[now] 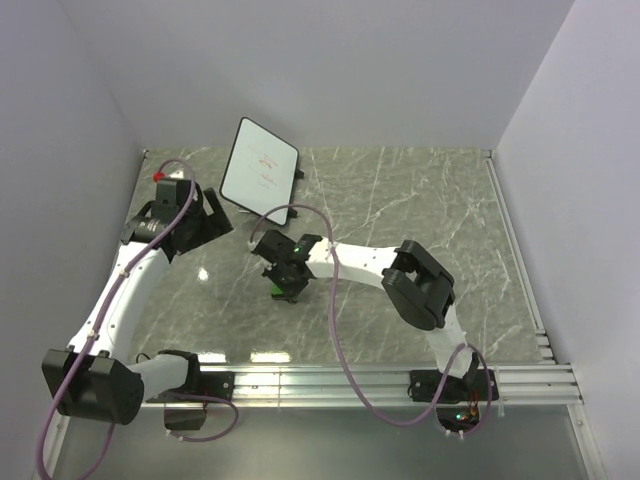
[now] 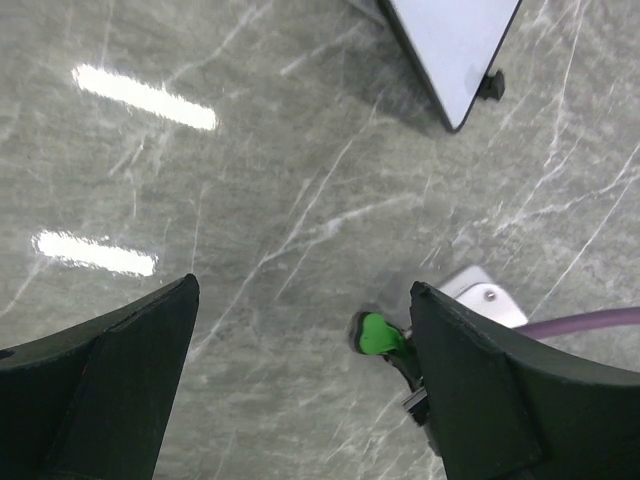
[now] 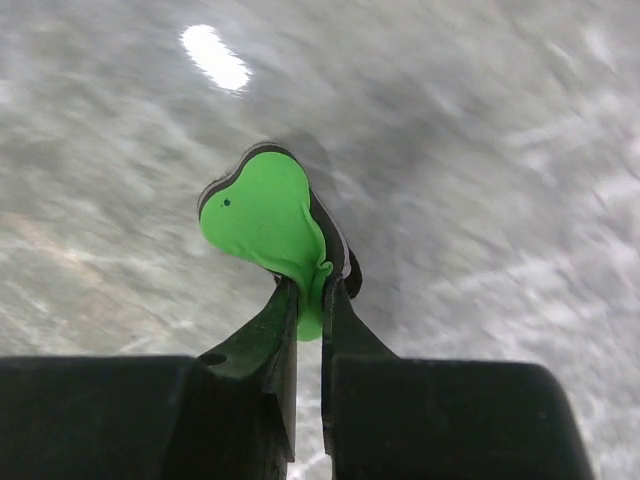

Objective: Erase the whiteboard

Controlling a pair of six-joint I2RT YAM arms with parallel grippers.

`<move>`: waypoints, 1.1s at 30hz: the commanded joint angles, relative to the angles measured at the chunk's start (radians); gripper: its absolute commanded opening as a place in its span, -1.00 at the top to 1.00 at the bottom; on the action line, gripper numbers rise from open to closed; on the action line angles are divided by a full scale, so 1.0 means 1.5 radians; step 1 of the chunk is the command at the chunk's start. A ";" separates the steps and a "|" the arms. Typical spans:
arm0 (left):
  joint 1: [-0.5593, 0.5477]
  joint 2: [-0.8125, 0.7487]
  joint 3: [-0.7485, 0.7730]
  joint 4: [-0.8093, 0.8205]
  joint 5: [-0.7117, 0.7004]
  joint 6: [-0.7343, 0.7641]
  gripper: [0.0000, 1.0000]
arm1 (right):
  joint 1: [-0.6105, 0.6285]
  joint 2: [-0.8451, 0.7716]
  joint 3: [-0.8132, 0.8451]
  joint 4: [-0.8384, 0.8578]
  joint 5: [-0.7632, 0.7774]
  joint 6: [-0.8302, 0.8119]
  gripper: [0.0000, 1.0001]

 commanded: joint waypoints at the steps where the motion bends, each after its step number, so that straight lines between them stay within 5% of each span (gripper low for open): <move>1: -0.002 0.011 0.064 0.013 -0.032 0.014 -0.87 | -0.038 -0.032 0.008 -0.052 0.033 0.044 1.00; 8: -0.001 0.120 0.184 0.033 -0.040 0.043 -0.98 | -0.146 -0.015 0.189 -0.158 0.017 0.135 1.00; 18: 0.074 0.348 0.409 0.101 0.054 0.052 -0.99 | -0.271 0.109 0.491 -0.176 -0.195 0.246 1.00; 25: 0.085 0.487 0.478 0.145 0.105 0.089 -0.96 | -0.270 0.102 0.440 -0.089 -0.253 0.286 1.00; 33: 0.087 0.578 0.505 0.228 0.219 0.079 -0.95 | -0.272 0.129 0.513 -0.109 -0.229 0.301 1.00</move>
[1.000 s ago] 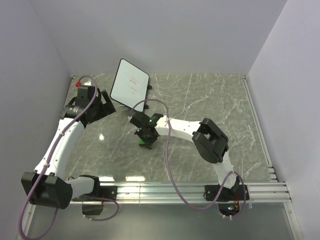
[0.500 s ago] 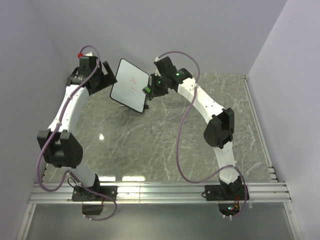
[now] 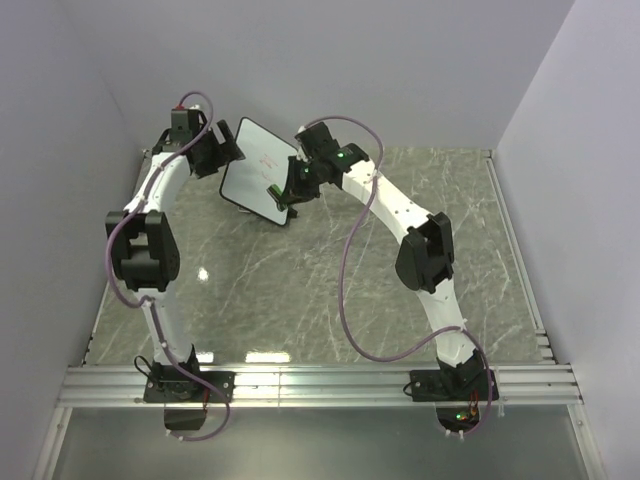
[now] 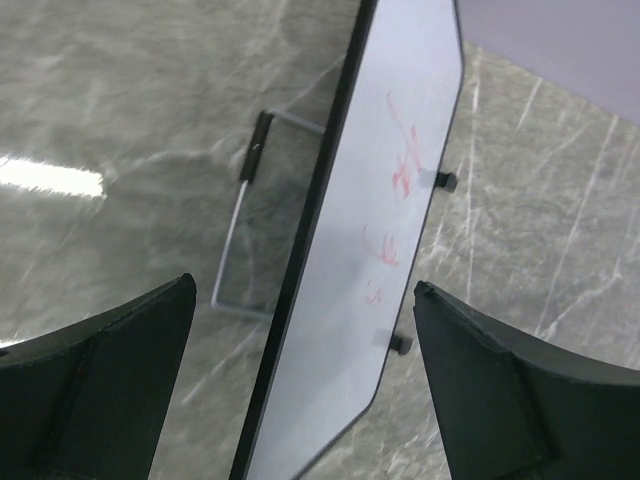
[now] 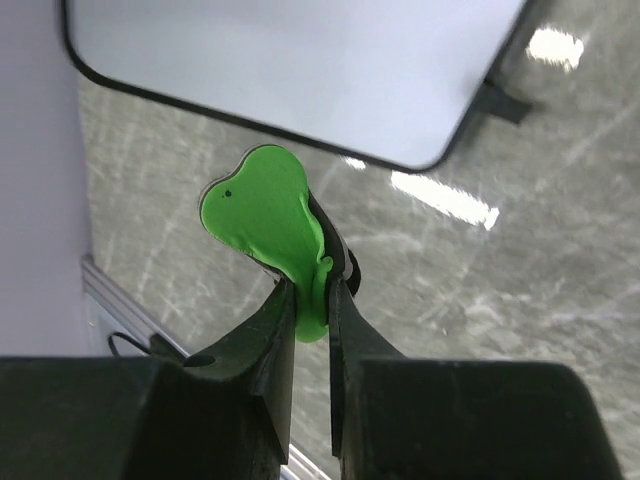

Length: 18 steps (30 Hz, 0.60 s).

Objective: Erase the whiteboard

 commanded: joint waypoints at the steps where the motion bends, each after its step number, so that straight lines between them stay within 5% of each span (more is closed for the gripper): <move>1: -0.003 0.059 0.069 0.040 0.080 0.013 -0.93 | -0.001 0.001 0.063 0.003 0.002 0.009 1.00; 4: -0.002 0.108 0.112 0.030 0.096 0.017 -0.76 | -0.007 -0.016 0.041 0.008 0.020 0.013 1.00; 9: 0.000 0.152 0.123 0.034 0.151 0.005 0.88 | -0.020 -0.019 0.023 0.002 0.022 0.028 1.00; 18: -0.001 0.087 0.007 0.053 0.174 0.016 0.99 | -0.030 -0.013 0.009 -0.007 0.051 0.024 1.00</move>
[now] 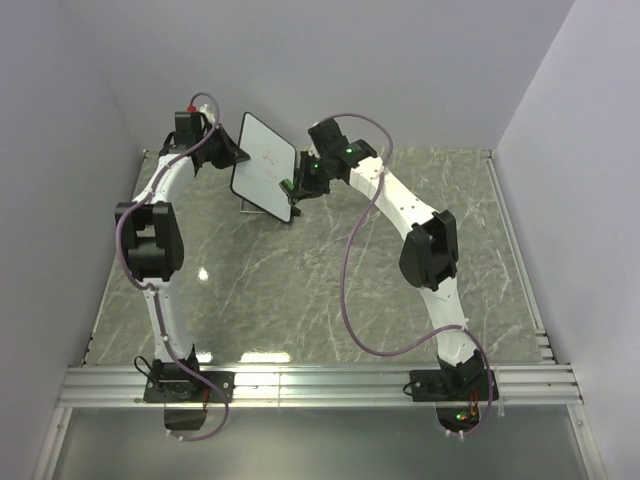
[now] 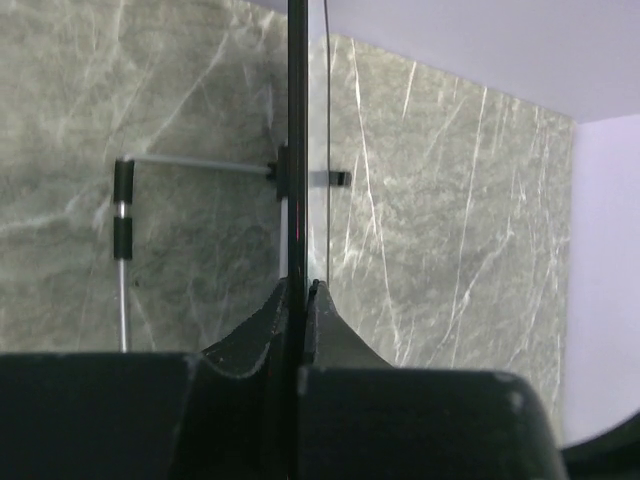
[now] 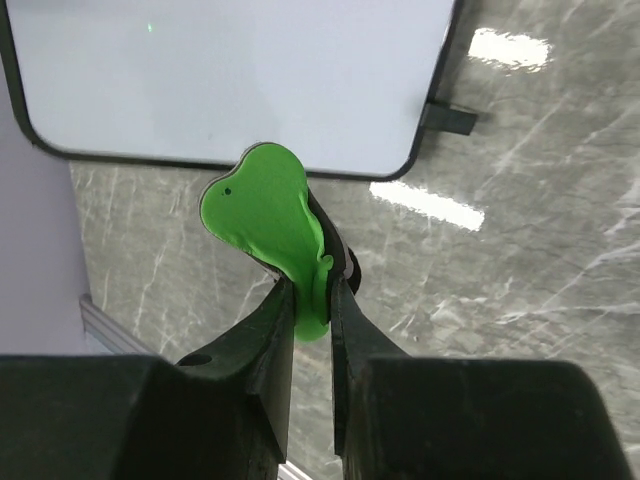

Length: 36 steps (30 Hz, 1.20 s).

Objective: Erase the whiteboard

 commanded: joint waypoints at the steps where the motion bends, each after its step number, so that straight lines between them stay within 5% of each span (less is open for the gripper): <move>1: -0.004 -0.041 -0.076 -0.050 -0.025 0.051 0.99 | -0.004 -0.017 -0.009 0.002 0.021 0.004 1.00; 14: -0.031 -0.226 -0.331 -0.021 0.008 0.023 0.99 | -0.008 -0.019 -0.027 0.017 0.073 0.002 1.00; 25: -0.001 -0.315 -0.311 -0.046 -0.070 0.007 1.00 | 0.032 -0.041 -0.065 0.044 0.098 -0.016 1.00; 36: 0.013 -0.367 -0.352 0.009 0.009 -0.037 0.99 | 0.050 -0.091 -0.090 0.078 0.091 -0.021 1.00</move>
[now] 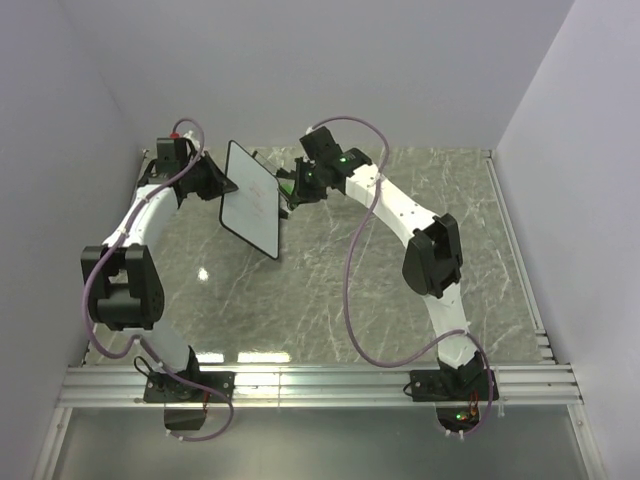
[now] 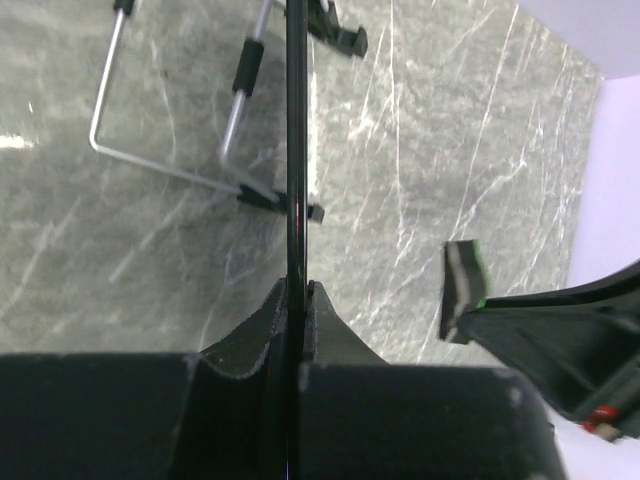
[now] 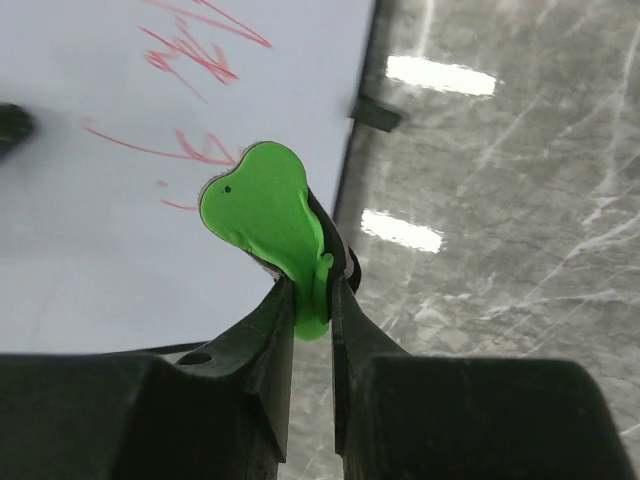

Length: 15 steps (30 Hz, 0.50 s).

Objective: Erase the whiteboard

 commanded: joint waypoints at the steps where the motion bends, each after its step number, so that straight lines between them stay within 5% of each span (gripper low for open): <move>1: -0.003 -0.060 -0.032 0.047 0.046 -0.031 0.99 | 0.022 -0.041 -0.008 0.042 -0.017 -0.002 1.00; 15: -0.033 -0.114 -0.199 0.093 0.061 -0.054 0.99 | 0.079 0.109 0.079 0.082 -0.069 0.044 1.00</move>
